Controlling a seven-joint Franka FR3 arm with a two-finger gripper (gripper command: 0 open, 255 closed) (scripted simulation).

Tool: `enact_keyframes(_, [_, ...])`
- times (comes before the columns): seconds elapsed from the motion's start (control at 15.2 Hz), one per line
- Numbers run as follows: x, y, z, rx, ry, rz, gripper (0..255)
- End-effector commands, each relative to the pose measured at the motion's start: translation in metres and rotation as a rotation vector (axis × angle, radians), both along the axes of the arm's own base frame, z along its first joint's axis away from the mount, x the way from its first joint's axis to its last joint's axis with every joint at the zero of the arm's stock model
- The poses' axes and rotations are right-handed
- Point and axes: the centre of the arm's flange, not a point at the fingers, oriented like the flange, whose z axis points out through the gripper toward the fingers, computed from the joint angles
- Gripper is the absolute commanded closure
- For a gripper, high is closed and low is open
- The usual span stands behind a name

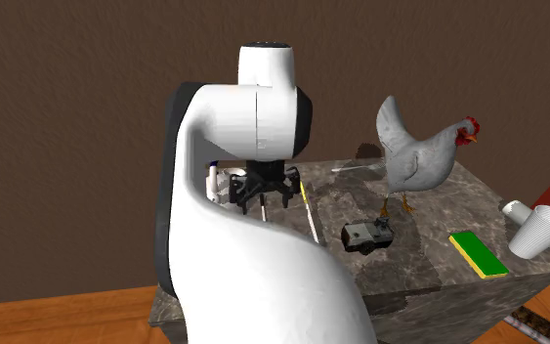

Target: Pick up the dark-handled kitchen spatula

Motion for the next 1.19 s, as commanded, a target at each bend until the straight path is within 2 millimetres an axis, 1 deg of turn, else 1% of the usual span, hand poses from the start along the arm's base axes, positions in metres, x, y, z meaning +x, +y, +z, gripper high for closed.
enact_keyframes(0.0, [0.000, 0.000, 0.000, 0.000, 0.000, 0.000, 0])
enact_keyframes(0.59, [0.086, 0.005, -0.080, -0.009, -0.008, -0.056, 0])
enact_keyframes(1.12, [0.163, 0.004, -0.151, -0.017, -0.016, -0.107, 0])
